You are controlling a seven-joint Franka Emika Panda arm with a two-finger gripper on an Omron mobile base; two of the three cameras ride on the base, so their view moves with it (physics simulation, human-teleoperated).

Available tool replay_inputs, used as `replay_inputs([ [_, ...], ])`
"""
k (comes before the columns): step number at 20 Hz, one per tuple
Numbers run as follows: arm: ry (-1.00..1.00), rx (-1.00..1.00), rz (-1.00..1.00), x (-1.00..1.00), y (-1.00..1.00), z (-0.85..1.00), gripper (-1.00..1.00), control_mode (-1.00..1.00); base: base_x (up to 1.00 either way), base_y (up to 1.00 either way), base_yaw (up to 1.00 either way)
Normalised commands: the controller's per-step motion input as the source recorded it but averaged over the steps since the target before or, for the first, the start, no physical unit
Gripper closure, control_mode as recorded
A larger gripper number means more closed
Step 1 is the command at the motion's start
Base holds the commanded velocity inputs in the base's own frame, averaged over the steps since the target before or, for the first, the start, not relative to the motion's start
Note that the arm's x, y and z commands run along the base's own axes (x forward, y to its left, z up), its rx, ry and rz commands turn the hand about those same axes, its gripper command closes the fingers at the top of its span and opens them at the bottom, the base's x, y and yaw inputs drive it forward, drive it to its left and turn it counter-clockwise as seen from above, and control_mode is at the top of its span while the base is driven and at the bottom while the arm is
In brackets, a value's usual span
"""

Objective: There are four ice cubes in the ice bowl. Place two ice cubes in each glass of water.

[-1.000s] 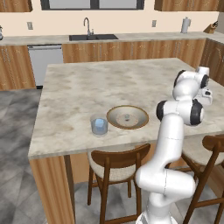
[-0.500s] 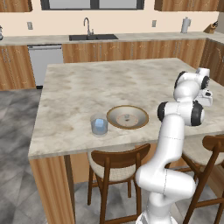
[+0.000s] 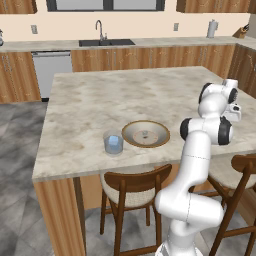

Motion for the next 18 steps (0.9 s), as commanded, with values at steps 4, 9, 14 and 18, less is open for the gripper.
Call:
replay_inputs([
  [4, 0.0, 0.0, 0.0, 0.09, -0.09, -0.04, -1.0, -1.0, 0.0, 0.0, 0.0],
  [9, 0.0, 0.0, 0.0, 0.02, 0.0, -0.06, -1.0, -1.0, 0.0, 0.0, 0.0],
  [14, 0.0, 0.0, 0.0, 0.04, 0.0, 0.0, -1.0, -1.0, 0.0, 0.0, 0.0],
  [18, 0.01, 0.0, 0.0, -0.05, 0.0, 0.13, -1.0, -1.0, 0.0, 0.0, 0.0],
])
